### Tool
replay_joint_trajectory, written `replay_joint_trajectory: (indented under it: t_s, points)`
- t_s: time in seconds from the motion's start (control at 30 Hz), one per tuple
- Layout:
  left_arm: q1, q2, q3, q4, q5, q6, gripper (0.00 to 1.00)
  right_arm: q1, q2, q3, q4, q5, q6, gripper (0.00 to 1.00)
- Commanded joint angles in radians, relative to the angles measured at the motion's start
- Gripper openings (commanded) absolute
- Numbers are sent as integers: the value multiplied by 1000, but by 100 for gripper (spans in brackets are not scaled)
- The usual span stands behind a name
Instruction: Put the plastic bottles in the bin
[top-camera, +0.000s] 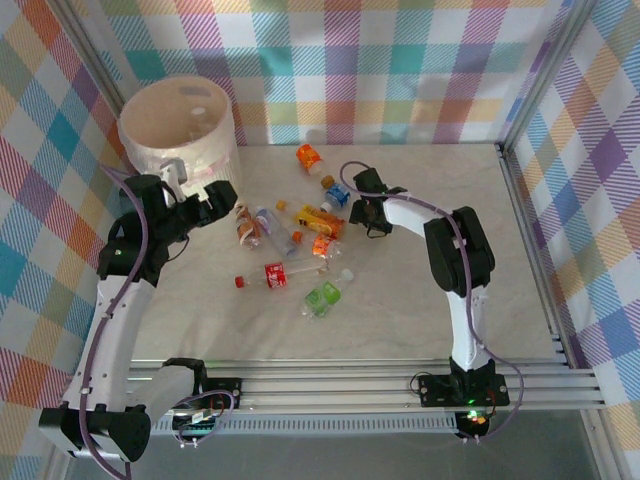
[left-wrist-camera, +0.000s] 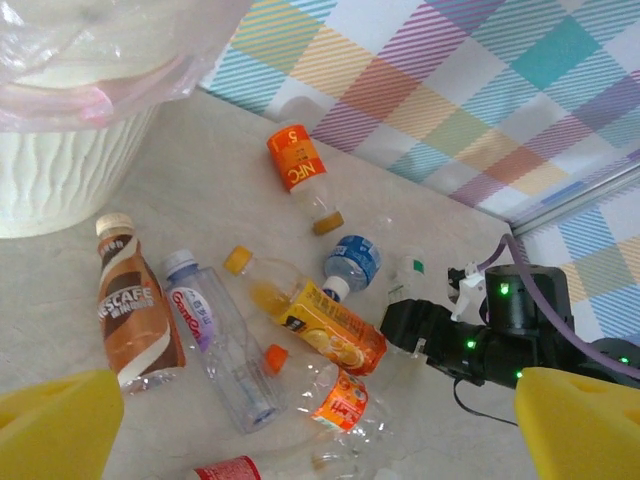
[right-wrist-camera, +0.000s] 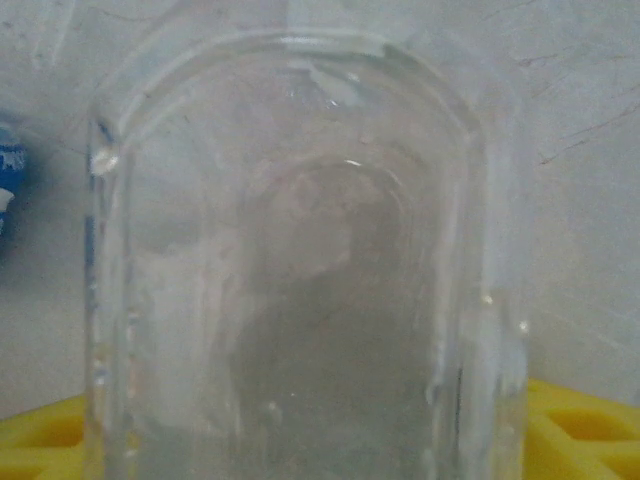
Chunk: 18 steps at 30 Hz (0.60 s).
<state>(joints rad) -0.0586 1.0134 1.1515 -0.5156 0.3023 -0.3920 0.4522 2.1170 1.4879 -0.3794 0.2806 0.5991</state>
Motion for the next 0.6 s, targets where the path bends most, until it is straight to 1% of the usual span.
replay_joint_trajectory:
  t_s: [0.0, 0.1, 0.17, 0.33, 0.43, 0.5, 0.57]
  points:
    - [-8, 15, -28, 36, 48, -32, 100, 3, -72, -68, 60, 9, -29, 63]
    - [-8, 27, -34, 42, 58, -46, 100, 3, -119, -124, 106, 20, -43, 56]
    - [-9, 29, -44, 59, 71, -65, 100, 3, -153, -157, 136, 19, -58, 53]
    - [-22, 35, -95, 151, 91, -141, 100, 5, -262, -248, 235, -67, -178, 52]
    - [-42, 64, -93, 169, 122, -143, 100, 6, -340, -292, 259, -139, -251, 51]
    - [-72, 92, -76, 169, 114, -142, 100, 8, -388, -314, 268, -220, -306, 48]
    - [-104, 115, -73, 191, 104, -147, 100, 12, -431, -334, 280, -275, -348, 44]
